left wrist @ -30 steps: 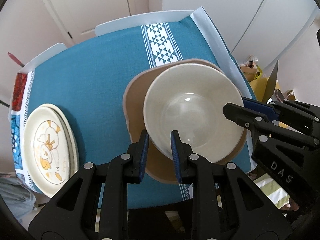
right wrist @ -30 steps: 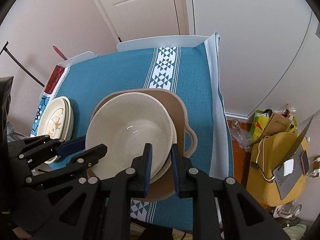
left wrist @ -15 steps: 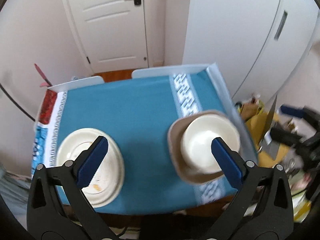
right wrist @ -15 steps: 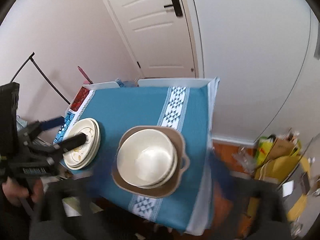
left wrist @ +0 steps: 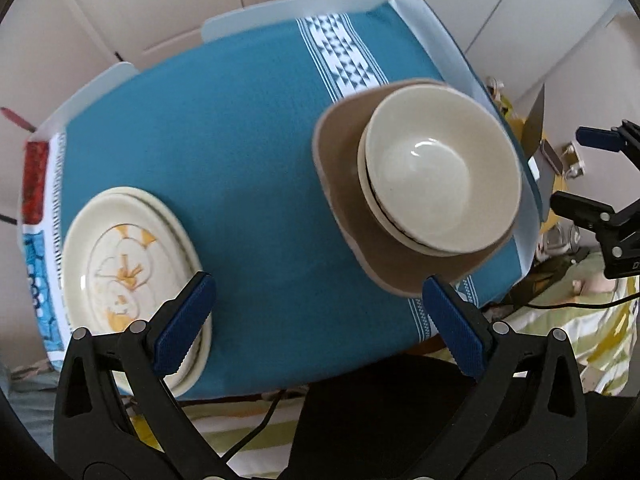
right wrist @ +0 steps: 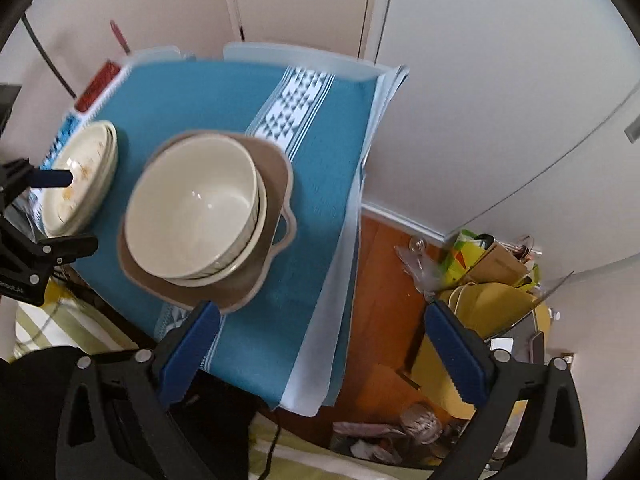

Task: Organize plates and bowls
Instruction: 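Open both tools and grasp the taupe bowl rim holding the nested bowls, then carry the nested bowls with both tools and lower them onto the plate stack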

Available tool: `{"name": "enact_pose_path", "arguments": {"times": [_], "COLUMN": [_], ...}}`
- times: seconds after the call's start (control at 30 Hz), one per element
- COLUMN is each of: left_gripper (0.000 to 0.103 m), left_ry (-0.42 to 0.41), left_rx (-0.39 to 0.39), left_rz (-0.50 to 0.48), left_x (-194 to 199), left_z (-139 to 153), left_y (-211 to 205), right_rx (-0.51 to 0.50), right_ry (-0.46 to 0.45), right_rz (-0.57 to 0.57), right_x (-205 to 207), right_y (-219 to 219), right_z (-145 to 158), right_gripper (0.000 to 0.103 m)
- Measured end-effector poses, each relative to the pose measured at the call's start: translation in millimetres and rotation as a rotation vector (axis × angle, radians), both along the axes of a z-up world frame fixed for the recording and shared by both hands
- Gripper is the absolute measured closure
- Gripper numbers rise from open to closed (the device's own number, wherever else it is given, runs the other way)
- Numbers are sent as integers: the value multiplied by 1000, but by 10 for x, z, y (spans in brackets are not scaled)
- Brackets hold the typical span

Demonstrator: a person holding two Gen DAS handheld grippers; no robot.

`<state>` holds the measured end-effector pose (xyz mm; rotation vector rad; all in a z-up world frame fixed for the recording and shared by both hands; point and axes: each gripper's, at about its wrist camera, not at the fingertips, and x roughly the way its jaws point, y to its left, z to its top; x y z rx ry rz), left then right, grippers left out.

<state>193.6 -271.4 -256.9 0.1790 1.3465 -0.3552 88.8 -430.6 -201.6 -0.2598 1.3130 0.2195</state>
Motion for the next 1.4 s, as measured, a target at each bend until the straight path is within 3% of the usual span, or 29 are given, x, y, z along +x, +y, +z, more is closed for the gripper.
{"name": "enact_pose_path", "arguments": {"times": [0.2, 0.37, 0.43, 0.57, 0.73, 1.0, 1.4], "left_gripper": [2, 15, 25, 38, 61, 91, 94], "left_ry": [48, 74, 75, 73, 65, -19, -104], "left_rx": [15, 17, 18, -10, -84, -101, -83], "left_rz": [-22, -44, -49, -40, -9, -55, -49], "left_x": [75, 119, 146, 198, 250, 146, 55], "left_z": [-243, -349, -391, -488, -615, -602, -545], "left_y": [-114, -174, -186, -182, -166, -310, -306], "right_rx": [0, -4, 0, 32, 89, 184, 213], "right_ry": [101, 152, 167, 169, 71, -24, -73], "right_rz": [23, 58, 72, 82, 61, 36, 17], "right_x": [121, 203, 217, 210, 171, 160, 115], "right_y": [87, 211, 242, 288, 229, 206, 201], "right_z": [-282, -395, -446, -569, -672, -818, -786], "right_gripper": [36, 46, 51, 68, 70, 90, 92]}}
